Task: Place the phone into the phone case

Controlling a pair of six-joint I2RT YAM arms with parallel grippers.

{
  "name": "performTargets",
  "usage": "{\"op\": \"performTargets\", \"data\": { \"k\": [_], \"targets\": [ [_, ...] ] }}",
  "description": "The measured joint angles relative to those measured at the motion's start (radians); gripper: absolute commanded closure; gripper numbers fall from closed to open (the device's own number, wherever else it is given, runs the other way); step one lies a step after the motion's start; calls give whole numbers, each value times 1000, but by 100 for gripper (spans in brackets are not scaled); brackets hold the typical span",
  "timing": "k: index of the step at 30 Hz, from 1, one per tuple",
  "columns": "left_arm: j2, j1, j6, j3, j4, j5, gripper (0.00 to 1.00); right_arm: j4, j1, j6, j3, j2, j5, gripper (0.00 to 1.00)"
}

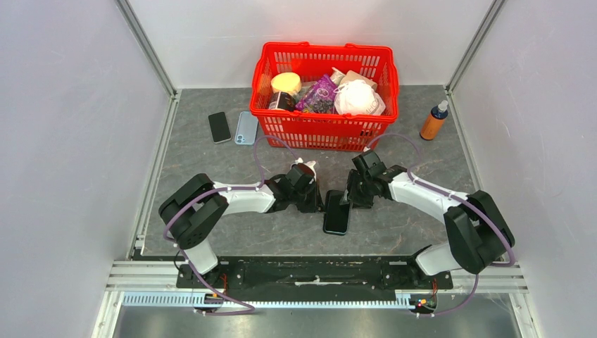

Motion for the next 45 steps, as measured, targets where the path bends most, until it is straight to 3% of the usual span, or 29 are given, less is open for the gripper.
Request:
{"op": "performTargets", "data": {
  "k": [6,14,21,31,34,41,45],
  "targets": [
    [0,0,0,1,-2,0,90,-64,37,-10,43,0,74,43],
    [0,0,0,1,-1,2,78,-110,66,10,24,-63,143,43],
    [0,-1,1,1,6,7,75,-106,137,56,-11,-72,158,53],
    [27,-1,0,1,32,13,78,-96,170,79,6,-8,187,74],
    [30,0,0,3,33,16,78,-111,176,81,19,2,193,76],
    [34,3,0,3,41,24,64,-146,213,81,67,47,230,77],
    [35,3,0,3,48,31,62,-150,228,80,81,64,249,77]
  ]
}}
